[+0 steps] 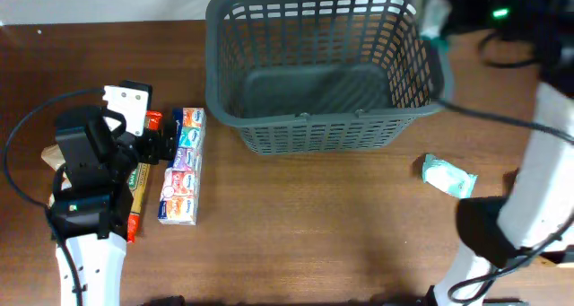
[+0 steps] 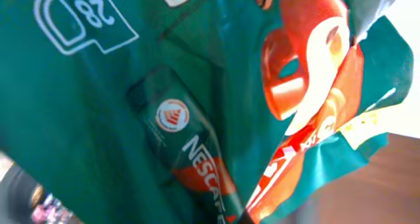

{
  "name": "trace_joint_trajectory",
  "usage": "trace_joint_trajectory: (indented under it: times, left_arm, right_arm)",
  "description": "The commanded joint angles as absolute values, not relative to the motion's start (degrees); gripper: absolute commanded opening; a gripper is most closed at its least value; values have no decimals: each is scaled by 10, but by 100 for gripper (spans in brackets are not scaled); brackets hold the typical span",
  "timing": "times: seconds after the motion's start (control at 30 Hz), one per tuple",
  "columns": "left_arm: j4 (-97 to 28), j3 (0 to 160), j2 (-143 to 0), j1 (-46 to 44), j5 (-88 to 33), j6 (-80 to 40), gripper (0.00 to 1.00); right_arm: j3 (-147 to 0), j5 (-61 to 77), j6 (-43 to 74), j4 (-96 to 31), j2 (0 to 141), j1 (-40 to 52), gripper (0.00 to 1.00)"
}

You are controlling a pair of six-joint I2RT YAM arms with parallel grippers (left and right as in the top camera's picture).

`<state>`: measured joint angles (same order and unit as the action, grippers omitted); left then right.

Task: Pack container
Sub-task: 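Carry the Nescafé bag with the right gripper over the basket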

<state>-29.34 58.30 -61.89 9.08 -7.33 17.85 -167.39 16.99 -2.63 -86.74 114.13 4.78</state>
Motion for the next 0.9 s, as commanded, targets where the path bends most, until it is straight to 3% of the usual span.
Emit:
trace_joint_trajectory:
  times: [0.0, 0.13, 0.47, 0.87]
  left_arm:
    - [-292, 595, -621, 93, -83, 185, 99]
    - [-292, 595, -621, 93, -83, 185, 99]
    - [-292, 595, -621, 93, -83, 185, 99]
    - [-292, 595, -621, 93, -83, 185, 99]
  right_arm:
    - [-1665, 129, -47, -854, 1154, 93, 4]
    - [-1628, 57, -56, -852, 1183, 140, 4]
    - [-1507, 53, -56, -841, 1233, 208, 4]
    - [-1302, 48, -56, -759, 1233, 218, 4]
